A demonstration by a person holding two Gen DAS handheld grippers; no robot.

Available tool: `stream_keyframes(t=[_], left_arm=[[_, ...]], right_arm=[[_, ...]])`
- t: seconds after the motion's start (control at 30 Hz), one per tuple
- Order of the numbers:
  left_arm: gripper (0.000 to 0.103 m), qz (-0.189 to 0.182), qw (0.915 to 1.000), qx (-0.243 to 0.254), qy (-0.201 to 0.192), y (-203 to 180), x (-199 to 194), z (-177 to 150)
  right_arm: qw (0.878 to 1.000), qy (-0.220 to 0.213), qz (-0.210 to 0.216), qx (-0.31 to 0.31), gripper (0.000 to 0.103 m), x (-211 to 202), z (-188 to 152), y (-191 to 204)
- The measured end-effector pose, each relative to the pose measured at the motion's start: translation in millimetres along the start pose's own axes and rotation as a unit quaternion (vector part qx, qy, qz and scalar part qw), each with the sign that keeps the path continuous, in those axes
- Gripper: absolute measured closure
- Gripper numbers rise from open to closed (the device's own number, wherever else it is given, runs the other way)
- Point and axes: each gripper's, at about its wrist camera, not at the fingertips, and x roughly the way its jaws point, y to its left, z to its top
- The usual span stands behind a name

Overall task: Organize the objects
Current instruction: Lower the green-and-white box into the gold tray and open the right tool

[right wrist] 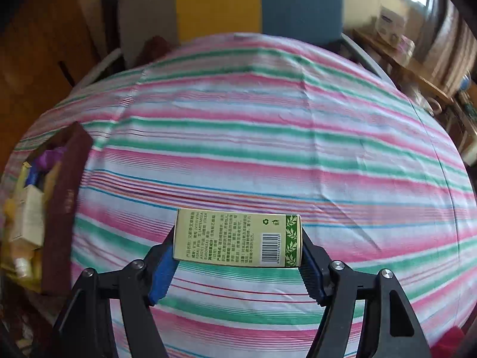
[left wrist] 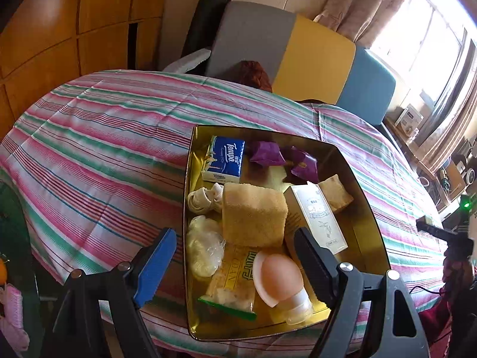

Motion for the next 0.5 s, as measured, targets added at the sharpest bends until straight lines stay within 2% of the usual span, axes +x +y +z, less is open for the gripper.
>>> stream_keyframes(t=[0.1,0.17,0.23,0.37,0.5], left_arm=[[0.020,-0.016,0.9999,-0.001,-0.002,-2.3,-2.0,-0.9],[0.020,-0.026,0.9997,0.001,-0.002,-4.4,-3.4,-1.9],[0.020,-0.035,0.9994,0.001,-0.003,-5.4,-5.6,-2.9],[0.020,-0.045,0.9990,0.000,-0.005,-5.1,-9.8,-5.5],[0.020,-0.049,0.9987,-0.012,-0.005,3.6,-12.5,-7.4]], right_arm=[[0.991,-0.036,0.051,-0.116,0.031,-37.1,15.4,75.8],[0.975,-0.047,0.078,-0.205,0.031,-51.9,18.3,132.3],[0.952,-0.045,0.097,-0.287,0.031,-59.1,16.8,185.8],[0.913,-0.009,0.112,-0.393,0.031,-45.8,5.3,254.4],[0.873,0.049,0.100,-0.475,0.031,-17.5,-9.6,285.3]])
